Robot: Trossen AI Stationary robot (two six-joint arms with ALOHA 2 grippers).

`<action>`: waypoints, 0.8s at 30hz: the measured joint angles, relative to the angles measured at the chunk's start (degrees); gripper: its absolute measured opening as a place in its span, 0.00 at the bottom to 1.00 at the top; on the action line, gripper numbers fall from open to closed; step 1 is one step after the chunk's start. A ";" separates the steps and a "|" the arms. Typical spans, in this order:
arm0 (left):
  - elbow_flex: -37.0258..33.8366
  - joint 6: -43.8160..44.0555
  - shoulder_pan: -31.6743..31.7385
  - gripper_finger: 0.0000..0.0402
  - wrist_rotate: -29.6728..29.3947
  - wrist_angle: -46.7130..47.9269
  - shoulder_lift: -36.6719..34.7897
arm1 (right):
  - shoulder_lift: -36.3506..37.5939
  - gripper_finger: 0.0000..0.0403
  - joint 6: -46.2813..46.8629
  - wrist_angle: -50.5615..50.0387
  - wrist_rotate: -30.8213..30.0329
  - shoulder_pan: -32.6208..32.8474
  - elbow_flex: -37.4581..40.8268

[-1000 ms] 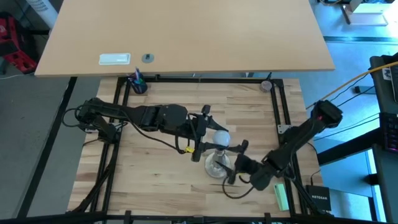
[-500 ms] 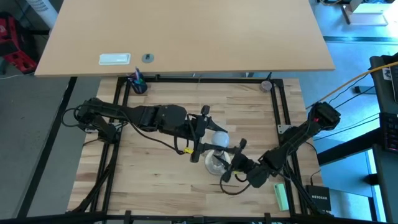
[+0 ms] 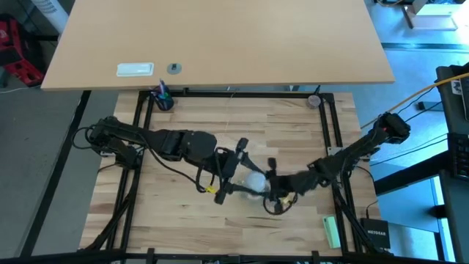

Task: Screw lightbulb
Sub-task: Insert the lightbulb into the lamp

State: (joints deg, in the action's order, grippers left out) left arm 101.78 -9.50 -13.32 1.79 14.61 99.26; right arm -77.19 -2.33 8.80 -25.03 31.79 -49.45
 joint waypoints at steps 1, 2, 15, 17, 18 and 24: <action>0.04 -0.14 0.00 0.55 1.16 0.08 0.02 | 0.25 0.36 -1.55 0.42 5.78 -1.50 0.00; 0.07 -0.06 0.07 0.55 2.04 0.16 0.02 | 0.46 0.36 -2.71 0.67 11.94 -3.12 0.00; 0.04 -1.07 2.68 0.55 9.87 1.56 0.04 | -0.81 0.36 -8.06 0.98 50.03 -18.05 -0.16; 0.04 -0.57 2.97 0.55 10.03 2.01 -0.02 | -0.81 0.36 -6.48 0.65 47.18 -17.89 -0.26; 0.04 -0.48 2.99 0.55 10.03 2.27 -0.04 | -0.81 0.36 -5.17 0.71 45.47 -17.78 -0.28; 0.04 0.11 3.11 0.55 8.30 2.20 -0.06 | 0.00 0.47 2.22 -2.61 40.85 -17.77 -0.69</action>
State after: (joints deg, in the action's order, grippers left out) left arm 101.82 -9.39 -10.21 10.09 16.81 99.20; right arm -77.19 -0.11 6.20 15.82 14.02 -50.14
